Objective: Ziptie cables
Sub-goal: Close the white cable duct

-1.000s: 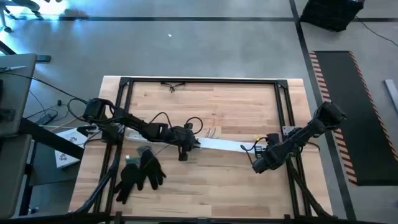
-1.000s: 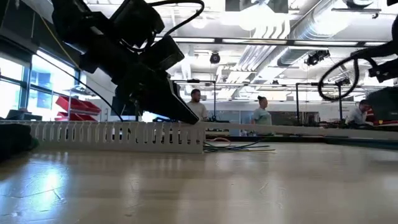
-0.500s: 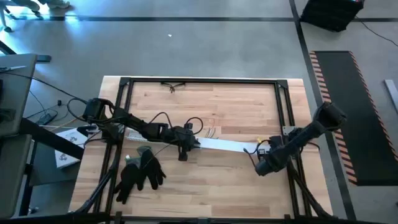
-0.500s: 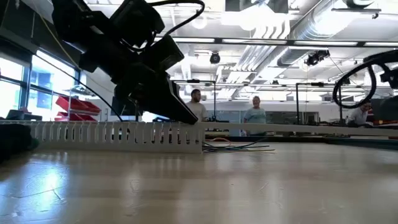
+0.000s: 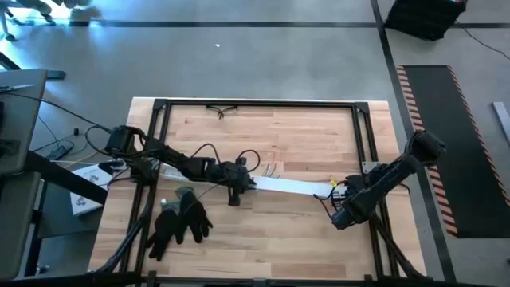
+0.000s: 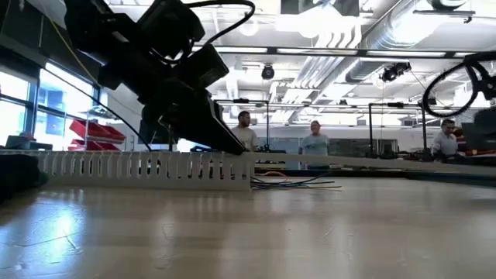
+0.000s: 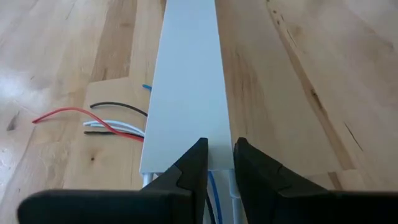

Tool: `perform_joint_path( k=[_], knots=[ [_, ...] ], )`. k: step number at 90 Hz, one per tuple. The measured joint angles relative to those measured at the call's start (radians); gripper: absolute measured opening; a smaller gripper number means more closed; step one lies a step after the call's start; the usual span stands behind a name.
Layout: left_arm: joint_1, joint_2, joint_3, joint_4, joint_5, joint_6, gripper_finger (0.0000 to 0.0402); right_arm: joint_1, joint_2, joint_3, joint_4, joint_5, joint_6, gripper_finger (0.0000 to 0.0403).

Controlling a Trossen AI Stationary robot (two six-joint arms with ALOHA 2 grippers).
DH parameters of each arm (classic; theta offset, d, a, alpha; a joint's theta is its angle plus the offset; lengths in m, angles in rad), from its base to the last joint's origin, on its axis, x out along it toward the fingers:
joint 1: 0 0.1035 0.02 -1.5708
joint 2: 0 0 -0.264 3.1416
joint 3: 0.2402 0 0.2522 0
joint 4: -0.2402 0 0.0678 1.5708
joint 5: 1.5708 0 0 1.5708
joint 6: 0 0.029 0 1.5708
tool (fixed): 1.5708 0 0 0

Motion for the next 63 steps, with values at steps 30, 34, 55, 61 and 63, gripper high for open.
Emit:
perform_joint_path(
  k=[30,34,55,61,63],
  knots=[
    [0.001,0.0,0.001,-0.014,-0.001,0.0,0.006,0.005,-0.055,-0.001,-0.03,-0.1,-0.006,0.0],
    [0.001,0.0,0.002,-0.016,-0.002,0.0,0.006,0.007,-0.048,-0.013,-0.017,-0.121,-0.005,0.0],
    [0.001,0.0,0.002,-0.023,-0.008,-0.003,0.006,0.044,-0.042,-0.133,0.18,-0.13,0.018,0.0],
    [-0.001,0.006,-0.006,-0.087,0.005,-0.005,0.006,0.046,-0.045,-0.155,0.209,-0.112,0.017,0.0],
    [-0.001,0.007,-0.007,-0.092,0.002,-0.005,0.006,0.046,-0.046,-0.158,0.211,-0.108,0.016,0.0]
  ],
)
